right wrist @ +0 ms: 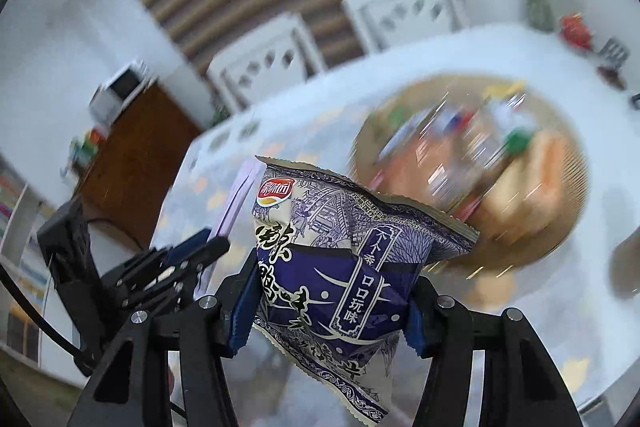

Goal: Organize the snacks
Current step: 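Lift both packs and carry them over the amber bowl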

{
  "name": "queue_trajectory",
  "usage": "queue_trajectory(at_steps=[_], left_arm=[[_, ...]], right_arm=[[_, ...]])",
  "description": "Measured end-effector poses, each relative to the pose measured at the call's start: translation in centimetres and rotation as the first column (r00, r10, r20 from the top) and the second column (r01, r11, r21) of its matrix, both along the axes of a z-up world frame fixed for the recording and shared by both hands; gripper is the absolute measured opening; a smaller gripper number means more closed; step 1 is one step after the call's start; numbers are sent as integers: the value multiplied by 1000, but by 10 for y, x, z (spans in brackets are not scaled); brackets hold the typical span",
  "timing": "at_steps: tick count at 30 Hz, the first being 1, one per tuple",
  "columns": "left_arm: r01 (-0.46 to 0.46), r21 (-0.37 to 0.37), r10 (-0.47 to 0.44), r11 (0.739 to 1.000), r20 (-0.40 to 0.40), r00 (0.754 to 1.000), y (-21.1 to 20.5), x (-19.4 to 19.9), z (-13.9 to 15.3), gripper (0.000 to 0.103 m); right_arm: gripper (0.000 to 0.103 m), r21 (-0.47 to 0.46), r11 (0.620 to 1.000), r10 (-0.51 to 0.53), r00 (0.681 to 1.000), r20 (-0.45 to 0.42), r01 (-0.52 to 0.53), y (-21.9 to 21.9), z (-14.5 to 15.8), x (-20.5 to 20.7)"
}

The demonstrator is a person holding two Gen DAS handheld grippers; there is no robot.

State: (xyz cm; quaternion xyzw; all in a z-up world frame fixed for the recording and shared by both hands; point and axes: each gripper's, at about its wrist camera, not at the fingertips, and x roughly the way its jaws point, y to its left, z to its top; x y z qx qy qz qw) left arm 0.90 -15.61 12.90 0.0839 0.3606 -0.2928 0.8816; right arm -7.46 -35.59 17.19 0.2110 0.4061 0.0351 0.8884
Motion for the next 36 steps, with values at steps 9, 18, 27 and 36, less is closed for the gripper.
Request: queue_trajectory(at_steps=[9, 18, 27, 36], left_arm=[[181, -61, -181, 982, 18, 983, -82, 37, 33, 16], [267, -115, -269, 957, 7, 963, -125, 70, 33, 16], [293, -158, -304, 943, -53, 951, -151, 96, 15, 22], [286, -194, -306, 938, -79, 949, -139, 101, 6, 48]], right_arm=[[58, 22, 959, -283, 957, 67, 282, -81, 41, 33], [58, 22, 916, -401, 915, 39, 400, -124, 48, 71], [59, -15, 898, -440, 897, -49, 440, -136, 26, 111], [60, -17, 897, -442, 894, -77, 442, -138, 15, 106]])
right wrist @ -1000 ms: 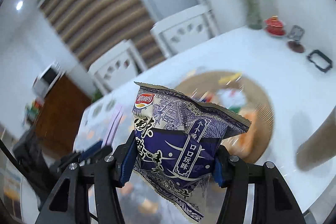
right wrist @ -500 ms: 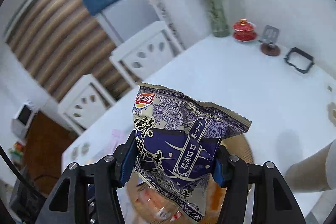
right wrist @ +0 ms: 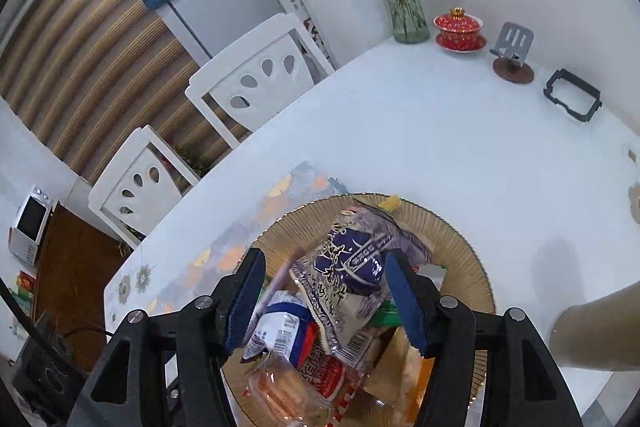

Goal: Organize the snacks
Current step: 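Lift both packs and carry them over the amber bowl, then open both tools to drop the packs into the amber bowl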

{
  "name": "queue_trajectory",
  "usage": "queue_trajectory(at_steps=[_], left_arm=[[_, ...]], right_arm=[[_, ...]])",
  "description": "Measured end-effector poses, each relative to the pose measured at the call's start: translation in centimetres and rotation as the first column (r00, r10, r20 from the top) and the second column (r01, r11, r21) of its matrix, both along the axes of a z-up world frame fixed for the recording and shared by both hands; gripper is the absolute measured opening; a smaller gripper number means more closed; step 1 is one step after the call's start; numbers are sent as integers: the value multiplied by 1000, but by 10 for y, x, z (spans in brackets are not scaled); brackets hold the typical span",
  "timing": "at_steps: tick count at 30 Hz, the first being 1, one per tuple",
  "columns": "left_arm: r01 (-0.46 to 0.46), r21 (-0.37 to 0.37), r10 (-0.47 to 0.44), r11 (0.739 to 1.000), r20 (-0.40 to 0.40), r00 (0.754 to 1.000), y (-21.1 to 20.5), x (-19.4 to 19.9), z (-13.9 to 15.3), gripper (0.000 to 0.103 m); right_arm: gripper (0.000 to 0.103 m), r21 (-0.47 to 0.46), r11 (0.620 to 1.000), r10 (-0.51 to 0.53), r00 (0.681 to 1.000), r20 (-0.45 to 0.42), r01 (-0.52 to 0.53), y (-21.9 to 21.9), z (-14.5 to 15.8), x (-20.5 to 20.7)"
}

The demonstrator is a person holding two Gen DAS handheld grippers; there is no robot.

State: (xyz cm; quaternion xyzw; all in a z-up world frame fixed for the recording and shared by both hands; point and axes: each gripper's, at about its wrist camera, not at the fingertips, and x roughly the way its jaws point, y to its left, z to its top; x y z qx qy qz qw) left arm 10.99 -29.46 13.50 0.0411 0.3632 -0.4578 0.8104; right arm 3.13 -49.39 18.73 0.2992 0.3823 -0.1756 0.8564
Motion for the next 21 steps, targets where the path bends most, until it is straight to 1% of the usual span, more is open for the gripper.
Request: queue_trajectory(at_steps=[6, 13, 17, 19, 20, 21], left_arm=[[-11, 7, 10, 1000, 29, 1000, 15, -13, 6, 48], [-24, 27, 23, 999, 70, 997, 27, -30, 25, 48], [-41, 53, 35, 998, 115, 993, 34, -46, 38, 48], [-61, 65, 51, 996, 141, 989, 39, -56, 44, 48], [-75, 67, 64, 995, 152, 986, 43, -61, 47, 48], [-96, 66, 85, 993, 163, 983, 49, -68, 50, 53]], right_arm=[[60, -18, 1000, 25, 999, 25, -25, 13, 10, -14], [60, -21, 998, 52, 998, 41, -51, 28, 25, -28], [60, -2, 997, 80, 995, 65, -80, 35, 35, -41], [60, -14, 995, 101, 992, 75, -100, 43, 41, -49], [60, -14, 993, 117, 990, 83, -116, 48, 44, -54], [60, -8, 991, 132, 987, 91, -131, 53, 46, -57]])
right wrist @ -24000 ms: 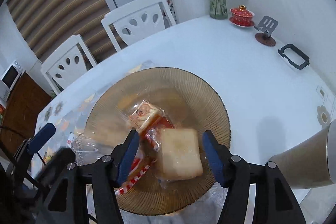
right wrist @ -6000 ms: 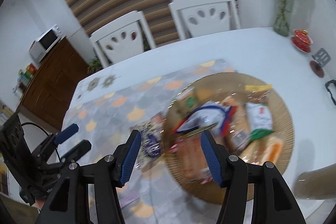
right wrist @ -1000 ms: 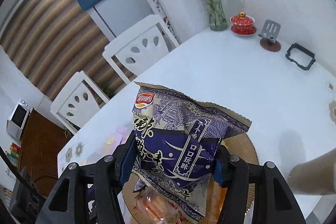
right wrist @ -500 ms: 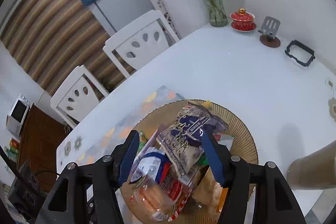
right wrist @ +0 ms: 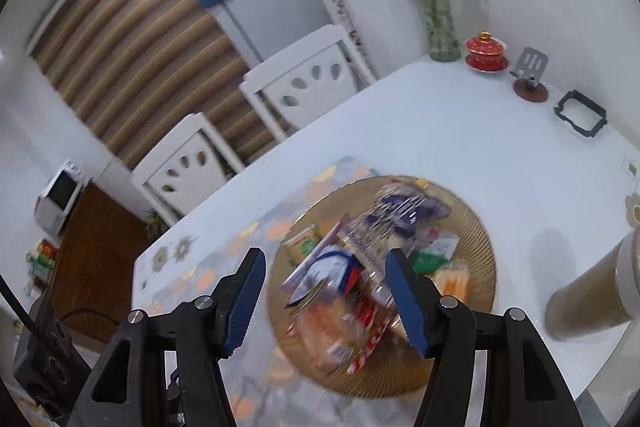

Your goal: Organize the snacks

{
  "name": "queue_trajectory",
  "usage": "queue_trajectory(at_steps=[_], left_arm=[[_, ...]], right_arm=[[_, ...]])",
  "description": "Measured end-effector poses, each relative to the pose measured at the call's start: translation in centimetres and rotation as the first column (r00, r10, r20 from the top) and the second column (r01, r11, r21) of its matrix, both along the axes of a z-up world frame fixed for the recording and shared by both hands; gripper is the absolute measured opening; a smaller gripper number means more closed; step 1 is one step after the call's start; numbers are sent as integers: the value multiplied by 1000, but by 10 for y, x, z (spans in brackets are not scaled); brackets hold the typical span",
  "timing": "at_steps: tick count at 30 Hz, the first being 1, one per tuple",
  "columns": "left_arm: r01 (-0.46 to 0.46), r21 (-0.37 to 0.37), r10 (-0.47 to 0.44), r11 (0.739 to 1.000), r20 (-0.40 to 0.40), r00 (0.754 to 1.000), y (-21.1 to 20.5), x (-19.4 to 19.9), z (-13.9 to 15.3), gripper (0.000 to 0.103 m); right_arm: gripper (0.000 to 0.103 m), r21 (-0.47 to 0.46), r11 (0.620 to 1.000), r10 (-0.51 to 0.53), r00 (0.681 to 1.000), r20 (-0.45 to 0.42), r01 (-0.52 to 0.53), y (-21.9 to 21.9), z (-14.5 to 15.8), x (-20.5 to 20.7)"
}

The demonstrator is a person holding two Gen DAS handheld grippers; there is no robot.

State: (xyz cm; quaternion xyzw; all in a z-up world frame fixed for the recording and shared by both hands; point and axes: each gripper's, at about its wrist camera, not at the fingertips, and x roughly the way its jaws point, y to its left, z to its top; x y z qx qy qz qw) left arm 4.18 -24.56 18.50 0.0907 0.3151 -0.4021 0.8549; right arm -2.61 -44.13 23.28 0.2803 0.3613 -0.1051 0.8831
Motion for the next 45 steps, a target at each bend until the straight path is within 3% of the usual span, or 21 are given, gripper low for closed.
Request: queue_trajectory(at_steps=[1, 2, 6, 13, 16, 20, 21, 28, 34, 40, 45], left_arm=[[-22, -1, 22, 1000, 9, 1000, 6, -6, 1, 64], [-66, -1, 66, 998, 30, 997, 16, -15, 4, 68], [-193, 23, 189, 981, 114, 975, 48, -49, 10, 69], [-370, 73, 363, 926, 95, 927, 111, -90, 5, 88], [-430, 81, 427, 899, 51, 903, 143, -103, -5, 93], [-557, 80, 554, 826, 65, 830, 181, -117, -27, 93], [-596, 93, 591, 798, 75, 803, 191, -118, -37, 93], [-697, 148, 699, 702, 48, 714, 221, -112, -101, 93], [-709, 161, 721, 686, -22, 693, 227, -93, -140, 93], [-711, 160, 725, 685, -53, 686, 226, -80, -158, 93], [-709, 162, 727, 686, -104, 679, 231, -75, -166, 93]], right_arm=[[60, 8, 1000, 18, 1000, 8, -18, 5, 1, -4], [60, 12, 999, 41, 999, 15, -41, 12, 3, -9], [60, 1, 993, 116, 993, 25, -116, 38, 3, -21], [61, 7, 968, 253, 967, -19, -253, 89, -18, -36], [61, -21, 950, 311, 949, -46, -312, 117, -35, -44], [66, -93, 930, 351, 935, -58, -355, 153, -65, -49], [68, -114, 921, 369, 927, -62, -374, 163, -76, -50], [68, -199, 877, 427, 899, -93, -437, 208, -147, -43], [68, -337, 832, 429, 896, -111, -440, 228, -174, -33], [68, -305, 855, 400, 907, -129, -420, 220, -191, -25], [68, -318, 845, 400, 903, -156, -430, 227, -203, -23]])
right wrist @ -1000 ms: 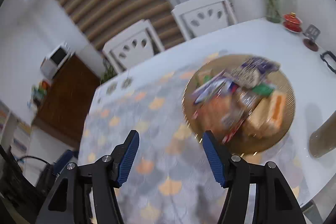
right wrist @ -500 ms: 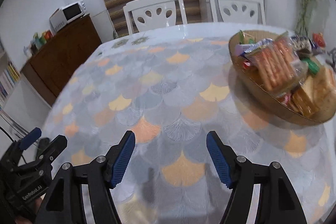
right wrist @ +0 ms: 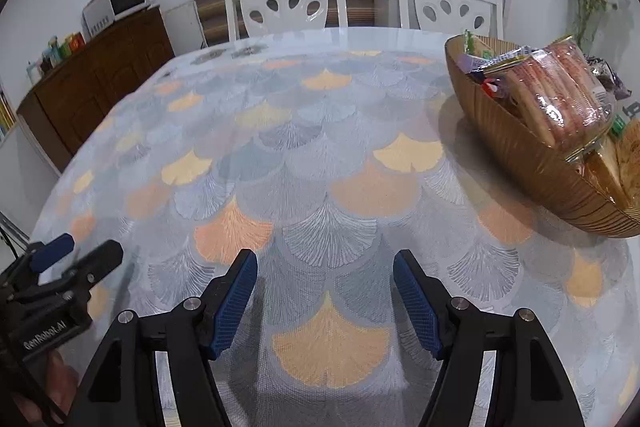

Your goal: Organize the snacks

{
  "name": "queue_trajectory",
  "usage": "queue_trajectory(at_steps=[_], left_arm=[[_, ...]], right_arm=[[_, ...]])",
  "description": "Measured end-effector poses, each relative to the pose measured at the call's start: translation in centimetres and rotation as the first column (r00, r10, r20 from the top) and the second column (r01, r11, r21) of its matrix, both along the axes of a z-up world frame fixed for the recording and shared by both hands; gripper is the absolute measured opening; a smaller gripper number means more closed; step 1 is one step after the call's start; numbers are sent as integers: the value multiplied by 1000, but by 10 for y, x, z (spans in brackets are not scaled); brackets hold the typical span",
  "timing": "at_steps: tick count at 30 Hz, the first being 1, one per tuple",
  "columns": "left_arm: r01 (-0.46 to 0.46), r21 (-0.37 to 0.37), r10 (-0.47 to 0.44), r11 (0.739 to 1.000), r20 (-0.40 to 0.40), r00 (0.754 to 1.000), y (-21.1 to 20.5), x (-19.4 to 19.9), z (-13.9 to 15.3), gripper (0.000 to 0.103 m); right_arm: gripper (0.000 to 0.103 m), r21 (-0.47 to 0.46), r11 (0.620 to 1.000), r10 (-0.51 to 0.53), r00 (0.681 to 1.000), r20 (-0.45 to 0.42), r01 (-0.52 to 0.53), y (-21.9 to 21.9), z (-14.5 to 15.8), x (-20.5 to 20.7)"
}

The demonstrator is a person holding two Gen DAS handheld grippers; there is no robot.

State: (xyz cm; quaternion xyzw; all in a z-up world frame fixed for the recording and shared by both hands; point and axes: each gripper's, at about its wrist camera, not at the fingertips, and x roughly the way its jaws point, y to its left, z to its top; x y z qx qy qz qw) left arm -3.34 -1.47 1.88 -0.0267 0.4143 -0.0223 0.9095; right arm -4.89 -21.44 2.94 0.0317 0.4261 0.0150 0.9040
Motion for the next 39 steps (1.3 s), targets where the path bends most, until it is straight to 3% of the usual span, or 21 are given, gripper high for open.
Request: queue_trajectory(at_steps=[4, 14, 39], left_arm=[[-13, 2, 13, 1000, -9, 1000, 2, 1, -4, 93], [-37, 0, 37, 999, -25, 999, 5, 3, -6, 93], [-41, -8, 41, 999, -30, 999, 8, 6, -6, 93]], right_arm=[[74, -19, 1000, 23, 1000, 19, -22, 7, 1, 0], [74, 11, 1000, 10, 1000, -2, -10, 2, -3, 3], [77, -18, 1000, 4, 1000, 8, -3, 6, -2, 2]])
